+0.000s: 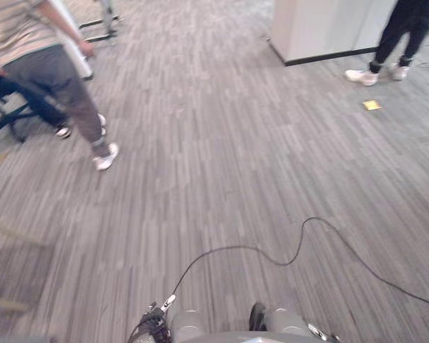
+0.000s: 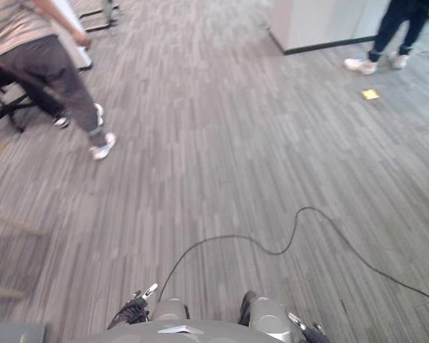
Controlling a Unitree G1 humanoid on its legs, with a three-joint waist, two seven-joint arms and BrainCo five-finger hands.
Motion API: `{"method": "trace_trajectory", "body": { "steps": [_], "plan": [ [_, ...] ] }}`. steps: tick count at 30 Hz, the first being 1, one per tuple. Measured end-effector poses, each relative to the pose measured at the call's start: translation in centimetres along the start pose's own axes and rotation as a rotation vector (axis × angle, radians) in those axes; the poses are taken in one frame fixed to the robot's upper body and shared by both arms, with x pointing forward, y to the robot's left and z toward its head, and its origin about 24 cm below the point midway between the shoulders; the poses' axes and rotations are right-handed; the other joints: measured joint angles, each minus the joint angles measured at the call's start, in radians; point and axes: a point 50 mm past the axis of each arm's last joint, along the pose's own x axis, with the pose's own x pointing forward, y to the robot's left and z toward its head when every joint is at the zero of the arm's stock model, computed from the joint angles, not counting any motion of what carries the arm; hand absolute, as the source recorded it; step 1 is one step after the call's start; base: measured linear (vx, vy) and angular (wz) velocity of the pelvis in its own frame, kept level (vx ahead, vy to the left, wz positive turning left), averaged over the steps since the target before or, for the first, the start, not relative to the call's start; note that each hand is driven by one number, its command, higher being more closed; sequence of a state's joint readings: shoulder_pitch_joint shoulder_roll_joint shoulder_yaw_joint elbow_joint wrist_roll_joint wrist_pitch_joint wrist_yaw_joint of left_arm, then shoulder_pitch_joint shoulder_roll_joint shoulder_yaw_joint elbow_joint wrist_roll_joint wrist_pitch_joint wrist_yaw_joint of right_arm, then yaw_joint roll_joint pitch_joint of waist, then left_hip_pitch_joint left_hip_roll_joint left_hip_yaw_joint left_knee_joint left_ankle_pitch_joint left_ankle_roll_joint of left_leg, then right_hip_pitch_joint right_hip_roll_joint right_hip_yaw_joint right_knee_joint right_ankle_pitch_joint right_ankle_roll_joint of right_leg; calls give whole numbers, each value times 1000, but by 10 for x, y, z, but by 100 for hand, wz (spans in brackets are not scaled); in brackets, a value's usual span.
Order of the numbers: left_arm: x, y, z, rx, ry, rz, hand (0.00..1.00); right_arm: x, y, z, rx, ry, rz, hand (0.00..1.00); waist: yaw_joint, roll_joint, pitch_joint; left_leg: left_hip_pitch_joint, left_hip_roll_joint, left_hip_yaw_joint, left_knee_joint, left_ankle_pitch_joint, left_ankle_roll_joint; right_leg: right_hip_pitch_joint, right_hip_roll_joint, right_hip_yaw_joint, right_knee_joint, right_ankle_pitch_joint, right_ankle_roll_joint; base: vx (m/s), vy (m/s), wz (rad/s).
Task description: Organize washtable
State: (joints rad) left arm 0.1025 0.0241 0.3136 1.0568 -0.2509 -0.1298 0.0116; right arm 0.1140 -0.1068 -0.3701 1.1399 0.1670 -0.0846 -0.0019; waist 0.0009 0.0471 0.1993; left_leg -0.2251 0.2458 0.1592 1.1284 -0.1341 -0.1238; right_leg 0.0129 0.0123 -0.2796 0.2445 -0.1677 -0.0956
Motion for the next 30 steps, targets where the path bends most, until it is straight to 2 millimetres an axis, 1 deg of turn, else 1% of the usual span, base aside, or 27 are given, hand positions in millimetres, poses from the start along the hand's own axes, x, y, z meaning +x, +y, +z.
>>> {"method": "trace_trajectory", "body": {
  "steps": [1,2,3,4,5,7,8,9,10,11,12,13,14,15,16,17,18,19,21,22,23,24,25,26,27,28,30],
  "plan": [
    [0,6,2,7,-6,14,0,2,8,8,-13,-20,23,0,15,-22,2,-49,-20,56,-115,-38,19,74,5,36,-64,-2,15,-32,-66,-75],
    [0,9,2,10,-6,21,0,3,12,13,-12,-35,32,0,22,-28,2,-76,-30,83,-199,-46,28,109,8,53,-95,-4,22,-176,-40,-89],
    [-1,11,1,13,-2,25,0,5,18,23,-7,-68,47,0,35,-33,5,-117,-53,106,-407,-41,30,175,12,80,-153,-14,37,-235,-26,-72],
    [-2,12,-3,12,10,31,0,5,19,25,-7,-79,48,0,44,-32,4,-117,-87,105,-704,10,20,234,15,96,-208,-27,58,-232,-12,-68],
    [-3,14,-7,11,22,39,0,5,19,28,-9,-89,49,0,50,-23,-1,-119,-97,101,-892,57,9,281,23,108,-249,-39,76,-90,7,-47],
    [-5,13,-14,12,42,39,0,5,13,26,-19,-90,34,0,59,-4,-13,-177,-103,79,-966,70,25,355,36,123,-268,-87,120,569,15,-33],
    [-7,17,-19,15,65,53,0,3,13,17,-24,-67,37,0,69,-19,-24,-181,-119,75,-909,190,93,365,5,129,-189,-129,155,865,25,-24],
    [-7,21,-21,14,74,66,0,2,13,12,-25,-54,38,0,66,-41,-35,-174,-137,70,-903,229,100,332,-21,127,-94,-145,183,794,88,-7],
    [-7,29,-21,19,85,88,0,0,12,2,-13,-28,34,0,58,-68,-53,-126,-192,51,-917,260,139,231,-86,130,198,-135,207,654,126,22],
    [-7,38,-19,40,89,106,0,-2,11,-9,27,1,23,0,45,-109,-53,-65,-239,50,-917,235,172,112,-154,129,512,15,215,584,130,42],
    [-7,41,-16,55,85,111,0,-4,13,-15,45,15,22,0,30,-130,-41,-27,-266,42,-911,205,187,74,-185,134,636,113,222,411,106,62],
    [-5,43,-11,95,82,104,0,-5,13,-22,54,47,21,0,12,-143,-25,54,-296,21,-910,163,195,-2,-228,133,816,116,196,247,107,52],
    [-3,36,-9,95,75,86,0,-5,13,-25,58,61,19,0,8,-121,-14,145,-291,-4,-923,114,197,-84,-221,130,884,58,142,136,100,36],
    [-2,31,-8,95,72,75,0,-6,10,-26,66,62,12,0,6,-95,-2,189,-281,-9,-942,101,195,-121,-205,123,872,18,132,-40,111,23],
    [0,21,-6,117,63,42,0,-6,3,-25,68,54,-1,0,-1,-66,1,275,-259,-28,-978,67,190,-184,-180,115,773,-52,129,-198,132,43],
    [2,12,0,126,41,16,0,-7,-1,-25,71,46,-11,0,-11,-51,1,340,-246,-54,-1005,28,192,-249,-176,89,634,-78,131,-283,159,56],
    [3,8,3,130,28,3,0,-8,-3,-27,75,49,-16,0,-16,-48,2,362,-241,-67,-1015,12,185,-274,-183,73,537,-72,138,-357,170,74],
    [5,-6,12,122,-5,-31,0,-10,-2,-32,84,55,-21,0,-21,-47,1,405,-232,-90,-1015,-38,170,-304,-212,23,312,-26,156,-312,148,54],
    [5,-22,12,93,-24,-66,0,-13,-3,-37,95,57,-30,0,-11,-54,-1,458,-219,-105,-983,-132,138,-336,-224,3,8,66,177,-55,23,38],
    [5,-22,15,96,-37,-67,0,-15,-3,-42,96,69,-30,0,-13,-60,-8,484,-210,-118,-964,-183,130,-354,-229,19,-40,86,200,459,-309,36],
    [4,-21,10,76,-27,-59,0,-17,-4,-48,90,91,-33,0,-20,-54,-29,521,-187,-128,-965,-226,132,-371,-225,41,0,81,192,827,-499,44],
    [0,-18,-2,38,3,-41,0,-19,-11,-54,89,106,-48,0,-29,-42,-55,541,-160,-135,-863,-253,135,-383,-204,60,119,143,156,858,-561,64],
    [0,-19,-1,18,2,-40,0,-20,-14,-55,102,112,-58,0,-31,-28,-63,436,-113,-110,-553,-221,115,-355,-200,52,199,184,124,727,-463,63],
    [0,-20,-4,7,10,-37,0,-20,-19,-54,104,112,-72,0,-34,-12,-67,377,-74,-115,-411,-162,104,-333,-185,35,224,155,98,745,-460,44],
    [-4,-24,-16,-29,39,-37,0,-19,-31,-45,87,81,-95,0,-20,52,-84,284,0,-141,-188,55,75,-269,-135,-3,235,80,72,814,-428,11],
    [-5,-23,-21,-29,63,-46,0,-16,-33,-35,72,51,-95,0,-17,67,-73,222,30,-139,-32,123,57,-191,-105,-5,230,20,58,800,-403,1],
    [-5,-18,-17,-10,49,-38,0,-11,-23,-22,62,23,-67,0,-15,53,-69,119,27,-105,84,48,63,-55,-77,-2,157,-21,52,669,-364,-4]
  ]
}}
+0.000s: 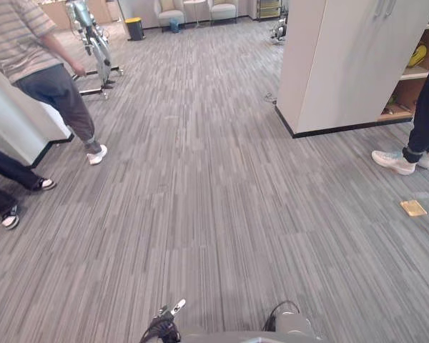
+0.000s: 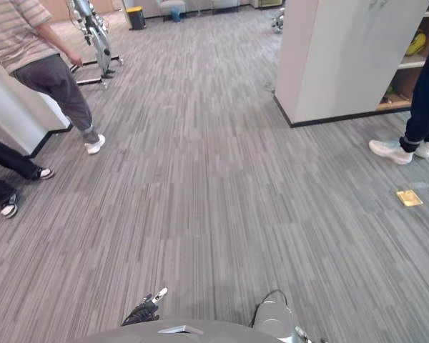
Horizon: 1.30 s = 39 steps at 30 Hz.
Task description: Organize washtable
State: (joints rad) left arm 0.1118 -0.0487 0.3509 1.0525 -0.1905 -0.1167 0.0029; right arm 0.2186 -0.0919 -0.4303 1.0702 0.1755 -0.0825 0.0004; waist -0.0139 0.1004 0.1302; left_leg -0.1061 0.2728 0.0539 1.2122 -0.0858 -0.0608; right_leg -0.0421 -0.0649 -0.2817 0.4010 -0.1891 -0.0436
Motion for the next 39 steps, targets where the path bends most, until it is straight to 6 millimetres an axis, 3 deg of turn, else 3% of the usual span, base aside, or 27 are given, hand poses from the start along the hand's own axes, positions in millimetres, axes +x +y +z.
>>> {"method": "trace_trajectory", "body": {
  "steps": [2,3,4,5,6,7,8,9,10,11,12,13,14,15,16,18,19,21,22,23,24,34,37,39],
  "plan": [
    [2,7,12,43,-41,6,0,4,18,15,-34,-40,53,0,10,-35,21,-86,-14,99,-128,-104,3,139,11,19,-105,5,13,434,-248,-35],
    [2,9,16,46,-56,7,0,6,23,21,-39,-56,67,0,14,-43,26,-111,-17,125,-199,-122,6,170,12,27,-134,4,15,-26,-75,-56],
    [3,8,22,54,-78,0,0,7,34,31,-46,-87,94,0,23,-58,37,-139,-41,157,-435,-124,0,223,7,41,-184,0,22,-286,-23,-62],
    [3,7,24,63,-84,-3,0,8,43,40,-60,-118,120,0,29,-64,37,-130,-72,164,-773,-75,-19,261,2,63,-228,-18,40,-318,-17,-63],
    [3,6,23,64,-81,-5,0,8,48,44,-70,-136,134,0,28,-58,37,-130,-78,152,-934,-38,-28,283,6,75,-247,-32,46,-224,24,-56],
    [3,3,22,71,-78,-11,0,8,55,50,-104,-160,157,0,27,-37,32,-172,-66,111,-1065,-10,-73,308,26,90,-260,-74,49,51,97,-48],
    [3,1,23,81,-87,-17,0,8,55,50,-143,-158,167,0,33,-27,27,-220,-51,78,-1066,-8,-75,333,33,111,-246,-123,66,282,139,-50],
    [4,3,26,82,-96,-14,0,8,57,48,-154,-153,175,0,39,-38,28,-231,-57,67,-1029,54,-68,350,21,127,-236,-149,72,608,108,-62],
    [5,8,33,95,-112,1,0,6,62,37,-151,-122,187,0,48,-75,6,-230,-90,75,-971,126,-48,364,-19,160,-195,-166,72,794,137,-55],
    [6,13,35,105,-108,16,0,5,65,28,-152,-96,197,0,40,-130,-22,-209,-149,66,-962,160,-19,303,-78,189,-45,-154,82,765,128,-45],
    [7,14,36,114,-106,18,0,4,66,24,-150,-83,199,0,40,-150,-20,-186,-176,60,-961,169,-2,266,-106,199,67,-133,90,693,217,-11],
    [9,13,43,157,-119,6,0,3,69,20,-108,-68,196,0,30,-191,1,-124,-226,61,-951,155,35,203,-157,233,292,-22,95,481,161,20],
    [9,13,46,188,-123,0,0,3,68,18,-87,-62,194,0,19,-196,6,-95,-245,60,-949,134,46,176,-172,247,383,74,111,517,196,46],
    [10,11,48,240,-113,-17,0,3,62,12,-79,-43,180,0,5,-203,7,-39,-265,52,-943,84,62,114,-193,259,546,169,165,383,146,34],
    [10,9,45,243,-99,-22,0,4,58,15,-74,-49,168,0,6,-194,13,23,-270,52,-955,52,67,38,-199,257,659,116,116,330,121,14],
    [10,6,41,252,-84,-33,0,5,54,19,-78,-63,158,0,9,-170,28,132,-264,53,-1021,26,69,-47,-178,218,630,1,96,79,45,-8],
    [10,5,35,247,-64,-35,0,5,49,22,-79,-67,148,0,6,-150,41,202,-253,54,-1064,21,70,-75,-162,158,497,-55,99,-114,33,5],
    [9,2,29,233,-47,-39,0,6,43,21,-62,-65,130,0,1,-125,42,256,-239,50,-1112,8,62,-99,-156,60,206,-53,108,-188,87,23],
    [9,3,28,231,-45,-38,0,5,42,16,-28,-50,121,0,0,-127,39,273,-238,52,-1113,-15,48,-99,-156,49,-5,14,109,-127,90,42],
    [8,5,28,219,-47,-30,0,3,40,10,-6,-33,114,0,1,-134,35,282,-241,50,-1103,-42,33,-100,-158,49,-99,103,95,-71,53,34],
    [5,-1,7,227,13,-50,0,1,25,-1,-19,-5,78,0,25,-80,-22,357,-149,92,-1141,-111,-45,125,-26,-33,-491,354,100,1,-8,16],
    [7,-3,9,245,22,-58,0,1,19,-5,5,23,56,0,21,-77,-25,343,-134,105,-1140,-129,-57,105,-13,-31,-498,352,98,2,-7,-4],
    [9,-5,13,278,27,-68,0,2,16,-6,35,50,38,0,19,-70,-36,273,-109,92,-1116,-152,-68,59,2,-59,-491,337,77,53,-87,19],
    [8,-2,11,294,37,-62,0,5,11,-2,48,62,19,0,11,-32,-39,212,-36,79,-1037,-183,-101,12,43,-101,-412,264,56,147,-167,19]
  ]
}}
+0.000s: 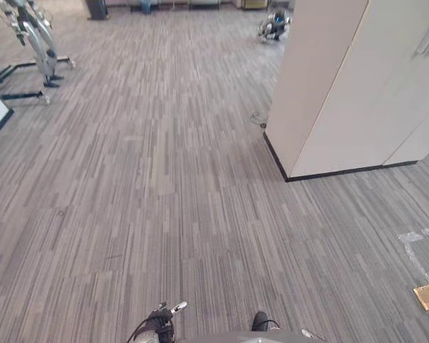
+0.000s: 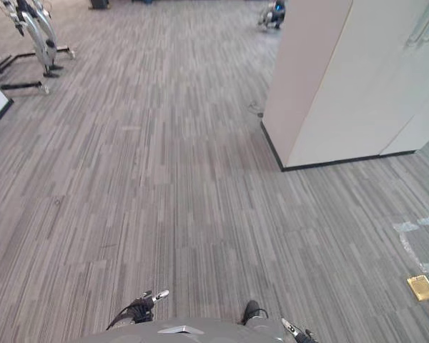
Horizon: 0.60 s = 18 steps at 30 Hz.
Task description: Organize washtable
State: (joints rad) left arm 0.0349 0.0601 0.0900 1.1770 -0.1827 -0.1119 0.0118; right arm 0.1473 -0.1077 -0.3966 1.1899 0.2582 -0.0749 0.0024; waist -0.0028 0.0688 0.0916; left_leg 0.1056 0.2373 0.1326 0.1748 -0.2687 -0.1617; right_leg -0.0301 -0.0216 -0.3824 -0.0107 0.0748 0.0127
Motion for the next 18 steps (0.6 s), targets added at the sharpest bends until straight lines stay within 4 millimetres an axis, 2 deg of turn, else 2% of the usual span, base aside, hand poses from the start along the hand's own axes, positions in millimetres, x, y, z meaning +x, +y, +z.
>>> {"method": "trace_trajectory", "body": {
  "steps": [1,2,3,4,6,7,9,10,11,12,13,14,15,16,17,18],
  "plan": [
    [-2,4,-6,-5,15,10,0,0,-1,1,-5,-3,-2,0,0,8,-1,-10,14,-7,50,-3,-9,-6,4,-8,33,-33,-7,179,-162,33],
    [-1,12,0,-27,-2,35,0,1,2,1,0,3,3,0,-4,-7,9,-110,34,-18,264,7,6,-12,-5,-28,83,-85,-2,83,-132,50],
    [0,14,7,-66,-33,45,0,1,5,1,0,12,8,0,1,-24,21,-234,43,-35,509,98,64,12,-20,-44,99,-112,-10,-49,-162,55],
    [1,12,16,-74,-71,40,0,3,9,7,-11,-2,24,0,14,-42,46,-335,46,-68,701,156,66,54,-25,-45,98,-138,-16,-136,-113,32],
    [1,11,20,-86,-95,34,0,5,13,21,-46,-38,40,0,15,-29,52,-444,41,-68,793,127,57,72,-35,-59,94,-161,-13,-57,-131,12],
    [1,13,23,-93,-108,39,0,7,23,33,-51,-69,63,0,15,-28,54,-503,40,-9,672,126,57,89,-38,-70,64,-159,5,-2,-175,13],
    [1,15,23,-109,-111,44,0,8,29,43,-60,-92,79,0,21,-28,56,-513,40,31,492,130,51,108,-34,-72,43,-157,3,-108,-144,5],
    [0,17,22,-139,-108,57,0,8,39,48,-75,-106,102,0,38,-28,56,-507,40,52,234,165,31,131,-22,-71,19,-156,2,-167,-145,-5],
    [0,17,20,-159,-104,68,0,8,43,52,-88,-116,113,0,46,-28,57,-495,40,55,87,201,30,148,-15,-69,2,-162,10,-123,-139,-9],
    [0,19,18,-174,-99,82,0,8,46,55,-95,-124,121,0,52,-27,58,-483,42,54,-29,229,27,167,-7,-66,-11,-174,23,58,-46,-10],
    [-1,22,15,-175,-91,95,0,9,48,57,-99,-129,126,0,58,-24,58,-479,47,53,-79,240,32,195,1,-63,-15,-198,47,148,15,-9],
    [-2,24,13,-175,-84,103,0,8,49,58,-102,-130,128,0,60,-24,58,-485,47,55,-74,245,38,211,1,-60,-11,-214,61,348,116,-17],
    [-4,28,5,-184,-59,119,0,9,49,59,-108,-133,130,0,67,-24,55,-499,46,51,3,260,68,222,-14,-52,30,-264,94,361,166,-23],
    [-4,30,2,-190,-50,126,0,8,50,59,-110,-133,131,0,70,-31,52,-510,38,48,62,274,94,210,-35,-51,73,-302,111,603,235,-29],
    [-7,43,-7,-179,-16,160,0,8,50,51,-106,-114,132,0,74,-92,40,-523,-5,66,167,273,124,201,-120,-60,159,-372,151,725,128,-9],
    [-10,49,-17,-168,21,180,0,7,45,39,-93,-86,121,0,72,-121,26,-508,-60,82,223,239,100,167,-210,-62,352,-400,142,691,131,17]
  ]
}}
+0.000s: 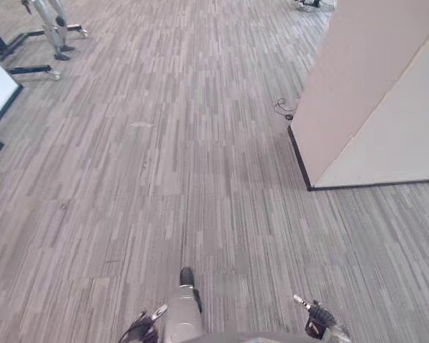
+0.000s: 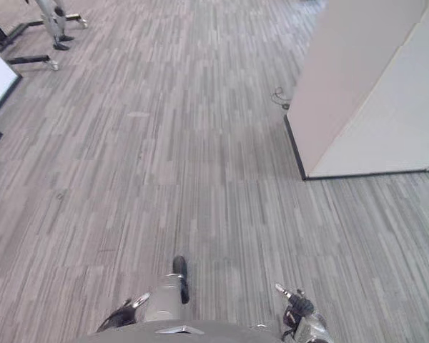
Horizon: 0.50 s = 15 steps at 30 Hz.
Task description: Organize washtable
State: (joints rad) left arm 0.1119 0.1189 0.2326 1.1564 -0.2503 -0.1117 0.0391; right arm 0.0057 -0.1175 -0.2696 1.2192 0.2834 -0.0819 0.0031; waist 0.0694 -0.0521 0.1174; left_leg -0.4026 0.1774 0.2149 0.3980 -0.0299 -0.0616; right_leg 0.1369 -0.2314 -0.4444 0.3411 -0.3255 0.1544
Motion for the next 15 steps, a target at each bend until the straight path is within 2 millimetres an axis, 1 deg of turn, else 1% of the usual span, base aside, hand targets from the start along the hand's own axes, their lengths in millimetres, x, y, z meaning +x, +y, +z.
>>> {"method": "trace_trajectory", "body": {
  "steps": [1,2,3,4,5,6,7,8,9,10,11,12,13,14,15],
  "plan": [
    [0,2,-1,3,5,5,0,-1,-3,-3,12,6,-11,0,-7,-15,1,8,-26,3,34,-29,19,-46,-63,-1,143,16,-29,546,182,47],
    [1,3,4,33,-5,2,0,-2,-6,-8,28,23,-21,0,-16,-22,8,53,-72,11,44,-81,43,-133,-152,11,389,151,-188,397,371,71],
    [2,-1,9,76,-16,-18,0,-3,-5,-14,47,37,-19,0,-33,-22,20,127,-107,-5,11,-110,66,-179,-179,103,531,351,-187,409,380,82],
    [4,-2,16,126,-33,-30,0,-4,-2,-17,52,46,-10,0,-46,-19,35,184,-131,-21,-17,-122,85,-225,-153,184,631,297,-133,353,273,81],
    [6,-6,25,153,-57,-44,0,-3,0,-15,61,37,2,0,-57,-19,48,253,-146,-41,-57,-130,98,-269,-101,238,714,227,-113,446,144,67],
    [7,-16,37,160,-95,-70,0,-3,0,-12,65,23,6,0,-67,-5,58,352,-150,-55,-122,-136,107,-326,-15,275,734,154,-100,446,84,46],
    [7,-19,40,158,-106,-79,0,-3,-1,-11,65,17,9,0,-71,1,63,398,-151,-57,-154,-137,108,-353,18,271,718,127,-109,307,47,35],
    [8,-28,50,152,-133,-101,0,-3,-1,-10,67,9,13,0,-81,15,71,491,-153,-61,-220,-137,108,-407,60,220,628,79,-142,240,39,39],
    [8,-42,58,139,-163,-132,0,-3,-3,-9,77,-1,14,0,-93,21,75,553,-154,-65,-254,-140,113,-448,76,156,461,73,-147,260,43,47],
    [8,-48,63,134,-181,-147,0,-4,-5,-11,95,0,7,0,-96,23,76,572,-154,-66,-264,-145,117,-466,81,134,358,80,-141,280,125,71],
    [6,-55,70,127,-217,-168,0,-6,-8,-20,134,20,-11,0,-106,22,74,598,-156,-75,-272,-172,113,-479,88,126,129,138,-108,90,163,102],
    [4,-64,70,112,-234,-193,0,-9,-14,-31,175,45,-37,0,-120,25,72,642,-152,-88,-273,-240,83,-488,83,130,4,200,-113,21,139,112],
    [3,-67,66,100,-231,-200,0,-12,-17,-38,181,65,-50,0,-120,31,69,674,-139,-90,-274,-285,52,-490,81,128,10,207,-127,166,-27,95],
    [1,-59,49,81,-189,-174,0,-16,-17,-52,173,109,-52,0,-113,4,53,700,-146,-100,-171,-348,25,-487,75,150,87,267,-197,238,-140,44],
    [1,-54,41,62,-164,-157,0,-17,-16,-55,175,120,-49,0,-116,-2,53,649,-136,-81,-12,-359,32,-482,64,163,129,285,-209,377,-261,30]
  ]
}}
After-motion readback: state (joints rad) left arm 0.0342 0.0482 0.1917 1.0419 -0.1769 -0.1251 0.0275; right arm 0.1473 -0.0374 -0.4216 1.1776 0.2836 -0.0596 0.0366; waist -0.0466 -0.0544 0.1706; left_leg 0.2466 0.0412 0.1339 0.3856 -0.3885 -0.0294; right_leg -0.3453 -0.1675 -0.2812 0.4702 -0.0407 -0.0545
